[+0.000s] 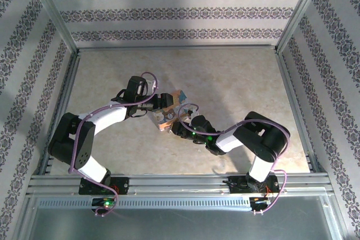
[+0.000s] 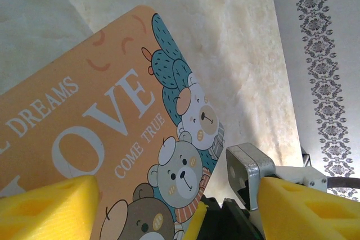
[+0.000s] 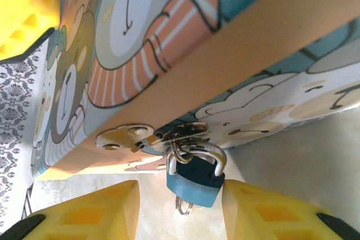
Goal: Unlock the padlock with the key
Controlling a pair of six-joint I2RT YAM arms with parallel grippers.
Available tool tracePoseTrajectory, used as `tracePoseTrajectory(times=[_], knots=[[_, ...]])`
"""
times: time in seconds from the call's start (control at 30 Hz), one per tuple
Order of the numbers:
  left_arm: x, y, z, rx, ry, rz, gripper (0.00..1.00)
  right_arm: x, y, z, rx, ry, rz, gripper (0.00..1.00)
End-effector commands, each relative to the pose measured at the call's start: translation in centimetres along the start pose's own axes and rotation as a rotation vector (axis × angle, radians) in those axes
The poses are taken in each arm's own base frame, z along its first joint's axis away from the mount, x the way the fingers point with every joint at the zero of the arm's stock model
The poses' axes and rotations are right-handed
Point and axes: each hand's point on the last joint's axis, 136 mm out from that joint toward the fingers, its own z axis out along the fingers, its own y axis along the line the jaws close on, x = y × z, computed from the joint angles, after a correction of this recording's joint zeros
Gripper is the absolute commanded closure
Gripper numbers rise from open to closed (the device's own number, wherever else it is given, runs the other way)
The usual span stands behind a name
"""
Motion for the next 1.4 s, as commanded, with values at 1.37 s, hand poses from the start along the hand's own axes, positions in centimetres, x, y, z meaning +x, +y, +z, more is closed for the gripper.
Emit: tracePoseTrajectory(times=[1.37], knots=[[0.2,0.3,1.0,-0.021,0.03,0.011,0.26,-1.5,0.4,0.9,-0.019,-0.018,-0.136,0.5]])
